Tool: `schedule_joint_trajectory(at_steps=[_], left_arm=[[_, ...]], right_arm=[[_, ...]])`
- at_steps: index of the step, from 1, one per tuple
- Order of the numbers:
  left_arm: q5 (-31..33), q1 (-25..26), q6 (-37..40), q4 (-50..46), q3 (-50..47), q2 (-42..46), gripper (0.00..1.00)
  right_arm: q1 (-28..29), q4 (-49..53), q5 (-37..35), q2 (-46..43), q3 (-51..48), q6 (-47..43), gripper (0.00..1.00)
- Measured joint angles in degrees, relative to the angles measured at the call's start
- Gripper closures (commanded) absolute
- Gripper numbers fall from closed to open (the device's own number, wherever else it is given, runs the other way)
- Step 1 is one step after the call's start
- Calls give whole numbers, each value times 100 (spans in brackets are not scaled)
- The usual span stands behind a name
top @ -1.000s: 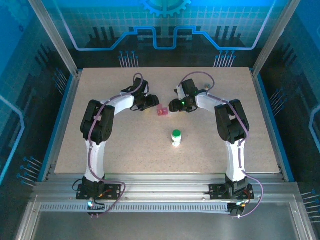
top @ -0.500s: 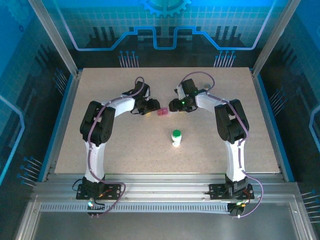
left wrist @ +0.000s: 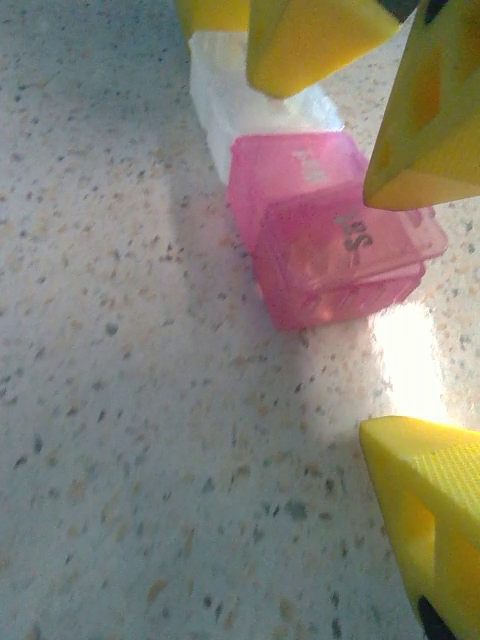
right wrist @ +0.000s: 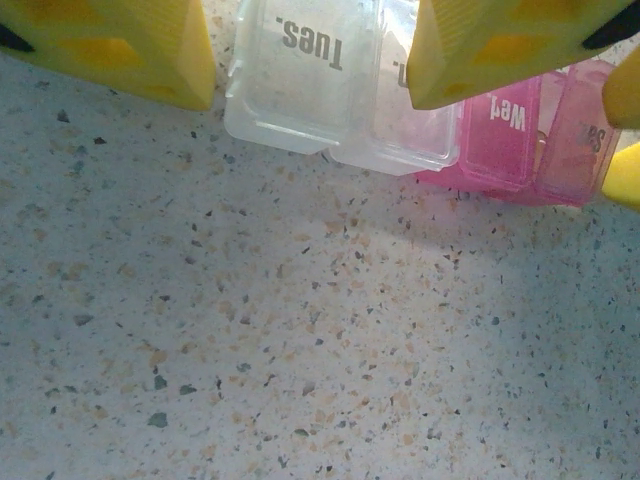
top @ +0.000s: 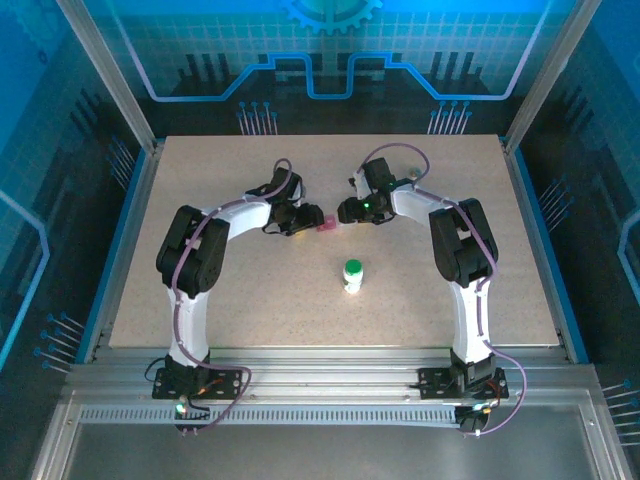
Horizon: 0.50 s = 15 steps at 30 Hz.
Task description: Sort the pills into containers
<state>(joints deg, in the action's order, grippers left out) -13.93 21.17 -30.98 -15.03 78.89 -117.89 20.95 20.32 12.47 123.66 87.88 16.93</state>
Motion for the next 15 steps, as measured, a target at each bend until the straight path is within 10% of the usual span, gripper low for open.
schedule_joint_trajectory(at_steps=[15], left_arm=[[-184, 33, -59, 109, 20, -157, 65]], right_arm=[[-24, -50, 46, 15, 0, 4, 46]])
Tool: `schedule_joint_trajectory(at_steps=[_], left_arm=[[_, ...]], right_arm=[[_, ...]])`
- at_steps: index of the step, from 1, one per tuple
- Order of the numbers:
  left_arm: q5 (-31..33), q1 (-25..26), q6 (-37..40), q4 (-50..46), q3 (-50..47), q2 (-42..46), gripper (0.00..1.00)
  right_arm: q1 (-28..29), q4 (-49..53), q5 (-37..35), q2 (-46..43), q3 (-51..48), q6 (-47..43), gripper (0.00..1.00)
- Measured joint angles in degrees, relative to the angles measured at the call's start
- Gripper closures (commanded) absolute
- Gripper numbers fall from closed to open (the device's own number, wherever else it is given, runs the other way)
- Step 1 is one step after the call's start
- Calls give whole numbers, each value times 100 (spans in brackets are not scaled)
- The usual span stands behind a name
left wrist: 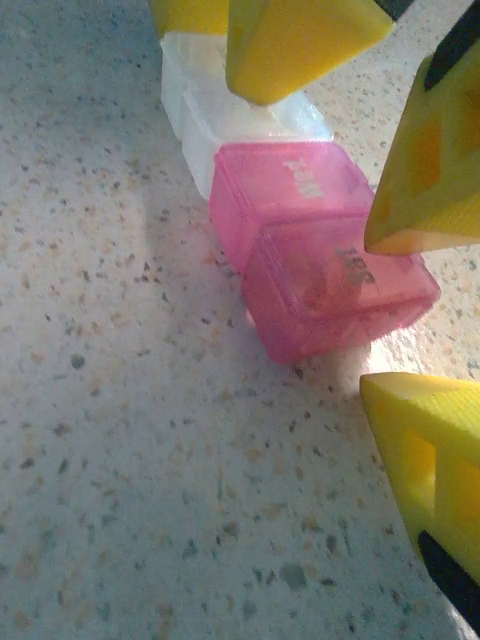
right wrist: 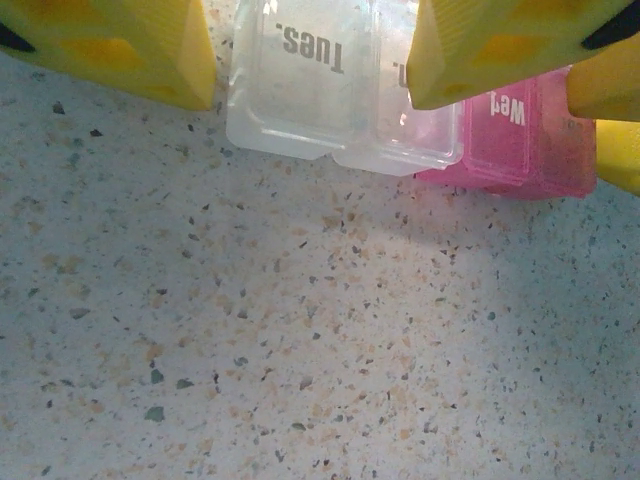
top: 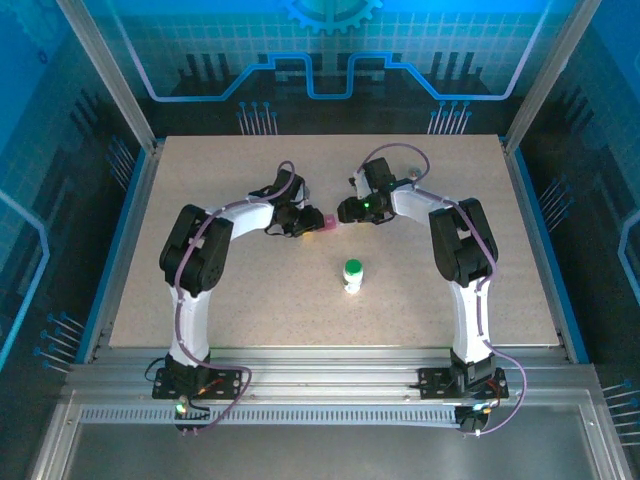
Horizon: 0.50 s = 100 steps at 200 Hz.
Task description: Sort the pills into containers
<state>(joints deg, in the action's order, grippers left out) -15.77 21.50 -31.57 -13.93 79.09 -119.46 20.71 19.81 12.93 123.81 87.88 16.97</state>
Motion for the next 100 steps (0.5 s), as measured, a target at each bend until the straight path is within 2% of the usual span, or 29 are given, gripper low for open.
schedule_joint_trajectory(at_steps=[100], left_arm=[[13, -44, 46, -238, 372, -157, 63]], right_arm=[[-66, 2, 22, 13, 33, 35, 44]])
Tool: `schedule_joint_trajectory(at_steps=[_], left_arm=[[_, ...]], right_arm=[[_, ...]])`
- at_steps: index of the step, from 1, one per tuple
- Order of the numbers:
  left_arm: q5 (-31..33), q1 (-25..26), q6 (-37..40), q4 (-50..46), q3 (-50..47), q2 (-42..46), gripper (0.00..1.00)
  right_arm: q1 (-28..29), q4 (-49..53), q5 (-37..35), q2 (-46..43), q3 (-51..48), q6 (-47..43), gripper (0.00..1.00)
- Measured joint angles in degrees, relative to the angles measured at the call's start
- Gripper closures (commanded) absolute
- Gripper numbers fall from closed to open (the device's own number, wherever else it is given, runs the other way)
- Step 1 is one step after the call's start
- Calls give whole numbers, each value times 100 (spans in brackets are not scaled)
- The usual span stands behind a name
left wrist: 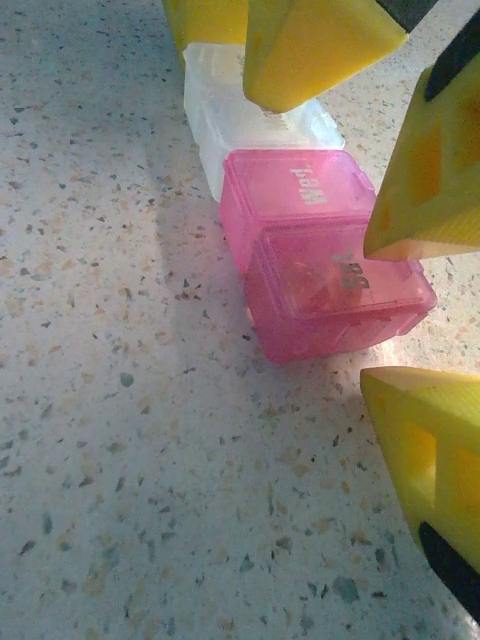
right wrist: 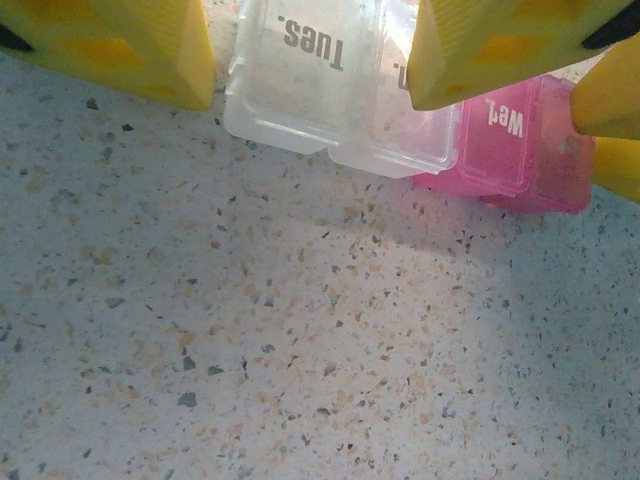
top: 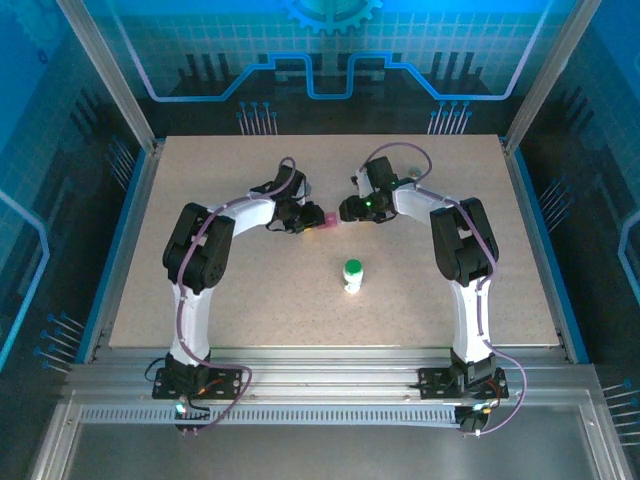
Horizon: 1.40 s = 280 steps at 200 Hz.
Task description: Sort the pills into containers
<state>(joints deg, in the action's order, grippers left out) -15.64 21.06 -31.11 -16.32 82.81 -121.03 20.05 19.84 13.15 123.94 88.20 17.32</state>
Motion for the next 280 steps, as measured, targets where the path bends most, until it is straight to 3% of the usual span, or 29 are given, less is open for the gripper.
schedule_joint_trajectory(at_steps=[68, 123, 149, 200, 239, 280], left_arm=[[424, -33, 2, -160, 4, 1185, 58], [721, -15, 138, 516, -1729, 3480, 50], [879, -4, 278, 527, -2275, 4002, 50], [898, -4, 562, 669, -2380, 3729, 52], [807, 2, 1829, 1788, -2369, 3112, 52], [352, 2, 3357, 1912, -1523, 1969, 47]], right_arm=[[-2, 2, -7, -354, -181, 247, 38], [26, 31, -107, -2055, -881, 133, 36], [151, 162, -221, -2446, -852, -455, 38], [210, 684, -608, -1738, -348, -1307, 43], [37, 774, -494, -828, 33, -887, 47], [-278, 651, 177, -461, 48, -424, 51]])
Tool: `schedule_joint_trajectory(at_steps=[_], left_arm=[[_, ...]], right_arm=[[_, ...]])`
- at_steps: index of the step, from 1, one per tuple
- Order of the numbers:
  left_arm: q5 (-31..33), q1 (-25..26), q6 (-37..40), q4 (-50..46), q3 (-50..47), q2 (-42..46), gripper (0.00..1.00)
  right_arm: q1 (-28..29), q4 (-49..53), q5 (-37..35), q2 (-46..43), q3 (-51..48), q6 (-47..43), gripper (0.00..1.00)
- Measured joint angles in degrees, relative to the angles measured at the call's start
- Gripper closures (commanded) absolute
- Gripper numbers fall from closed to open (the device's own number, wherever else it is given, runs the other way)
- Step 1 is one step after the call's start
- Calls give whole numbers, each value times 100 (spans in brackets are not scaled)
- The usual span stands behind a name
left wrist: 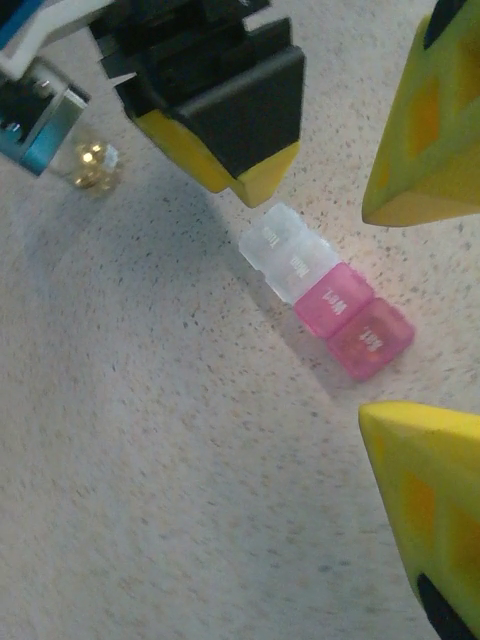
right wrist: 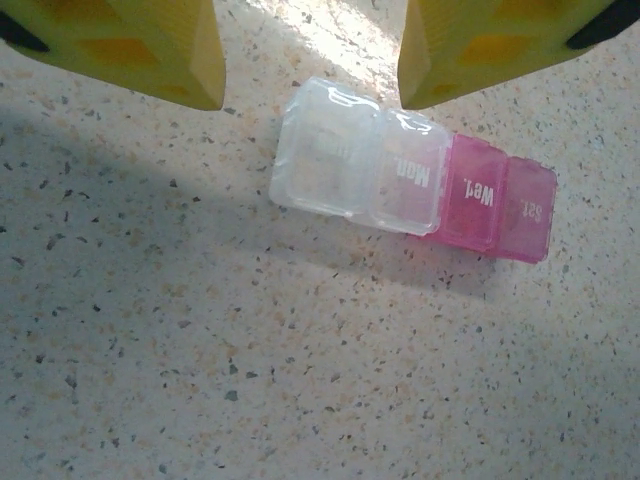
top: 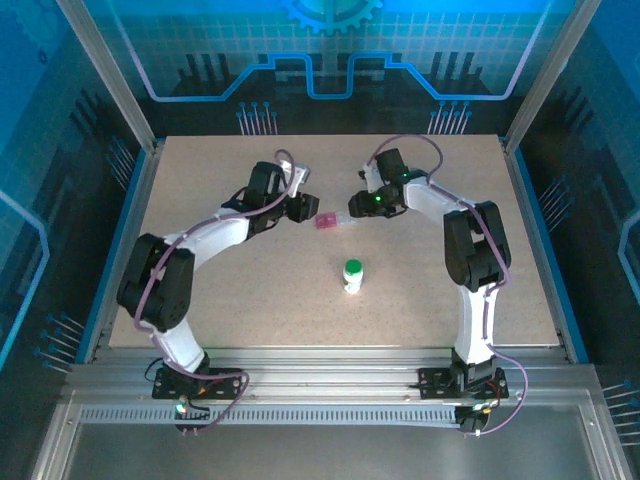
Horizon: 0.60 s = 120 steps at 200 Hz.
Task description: Sort the pills into containers
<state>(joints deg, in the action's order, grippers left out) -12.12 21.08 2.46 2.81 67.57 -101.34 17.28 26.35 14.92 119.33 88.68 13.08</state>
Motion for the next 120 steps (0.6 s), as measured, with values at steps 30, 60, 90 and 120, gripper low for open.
schedule_joint_trajectory(at_steps=[30, 60, 90, 120], left_arm=[[-356, 0, 1073, -271, 597, -511, 44], [-802, 0, 1943, -741, 1150, -903, 41], [-1123, 0, 2529, -1137, 1521, -1235, 40], [-1290, 0, 2885, -1451, 1740, -1506, 40]], right_arm=[[-131, -9, 310, 256, 232, 22, 51], [-140, -22, 621, 501, 372, 20, 52], [-168, -22, 813, 708, 507, 2, 54], [-197, 17, 905, 782, 557, -46, 57]])
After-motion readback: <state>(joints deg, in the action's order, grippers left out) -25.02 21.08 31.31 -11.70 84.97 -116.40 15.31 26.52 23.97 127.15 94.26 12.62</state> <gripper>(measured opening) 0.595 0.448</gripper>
